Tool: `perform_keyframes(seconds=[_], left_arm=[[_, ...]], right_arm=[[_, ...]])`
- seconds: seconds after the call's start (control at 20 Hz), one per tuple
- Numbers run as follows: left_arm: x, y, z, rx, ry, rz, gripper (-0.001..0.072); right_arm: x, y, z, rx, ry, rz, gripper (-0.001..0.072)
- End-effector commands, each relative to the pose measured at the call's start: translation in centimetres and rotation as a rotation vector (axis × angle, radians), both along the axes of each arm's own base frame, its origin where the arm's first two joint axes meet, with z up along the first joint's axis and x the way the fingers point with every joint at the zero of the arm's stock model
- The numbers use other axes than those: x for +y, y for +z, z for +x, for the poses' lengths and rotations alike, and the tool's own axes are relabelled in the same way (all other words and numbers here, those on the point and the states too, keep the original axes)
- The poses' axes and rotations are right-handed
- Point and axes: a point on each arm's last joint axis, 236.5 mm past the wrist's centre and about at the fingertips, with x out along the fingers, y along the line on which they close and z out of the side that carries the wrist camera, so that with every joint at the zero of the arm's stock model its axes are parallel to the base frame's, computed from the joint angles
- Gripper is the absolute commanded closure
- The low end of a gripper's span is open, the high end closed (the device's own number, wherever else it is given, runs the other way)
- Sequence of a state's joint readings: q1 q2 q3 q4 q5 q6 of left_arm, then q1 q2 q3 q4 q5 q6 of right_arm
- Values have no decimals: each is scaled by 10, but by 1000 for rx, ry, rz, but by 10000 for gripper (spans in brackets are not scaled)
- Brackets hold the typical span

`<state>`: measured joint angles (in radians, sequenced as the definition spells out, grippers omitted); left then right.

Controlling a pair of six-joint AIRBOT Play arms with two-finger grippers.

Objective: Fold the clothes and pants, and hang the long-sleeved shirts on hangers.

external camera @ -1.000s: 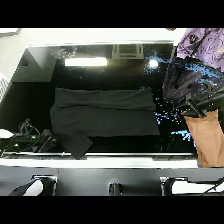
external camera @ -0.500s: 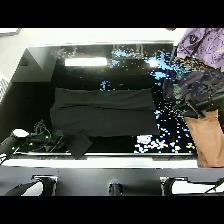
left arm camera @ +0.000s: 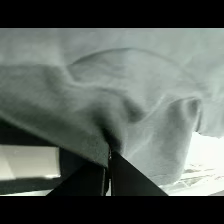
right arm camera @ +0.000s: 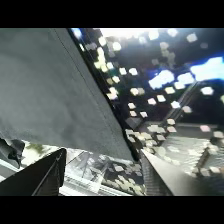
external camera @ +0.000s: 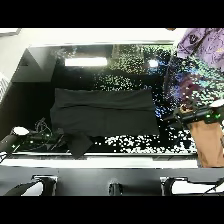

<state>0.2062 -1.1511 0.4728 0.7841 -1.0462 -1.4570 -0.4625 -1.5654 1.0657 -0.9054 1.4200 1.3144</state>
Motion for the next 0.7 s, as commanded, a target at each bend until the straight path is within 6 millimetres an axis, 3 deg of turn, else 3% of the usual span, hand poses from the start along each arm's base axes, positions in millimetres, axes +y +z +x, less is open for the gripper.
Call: perform_keyframes(seconds=[0.0,0.15,0.4,0.45,0.55,0.6,0.65], left_arm=[[1,11,12,-32,-8,-2,688],[1,14,16,-40,-10,-2,688],[1,14,15,-40,-12,-3,688],[1,14,15,-39,-15,-2,688],[1,16,13,-32,-19,-10,688],[2,17,12,-25,-15,-16,688],[6,18,11,-21,-4,-19,689]], right_arm=[[18,-22,-18,8,-2,52,167],[27,-32,-32,28,3,76,168],[57,-37,-34,8,80,82,171],[65,-40,-37,18,112,69,210],[79,-38,-36,14,135,76,612],[83,-34,-33,2,130,87,680],[84,-28,-29,-16,116,89,680]])
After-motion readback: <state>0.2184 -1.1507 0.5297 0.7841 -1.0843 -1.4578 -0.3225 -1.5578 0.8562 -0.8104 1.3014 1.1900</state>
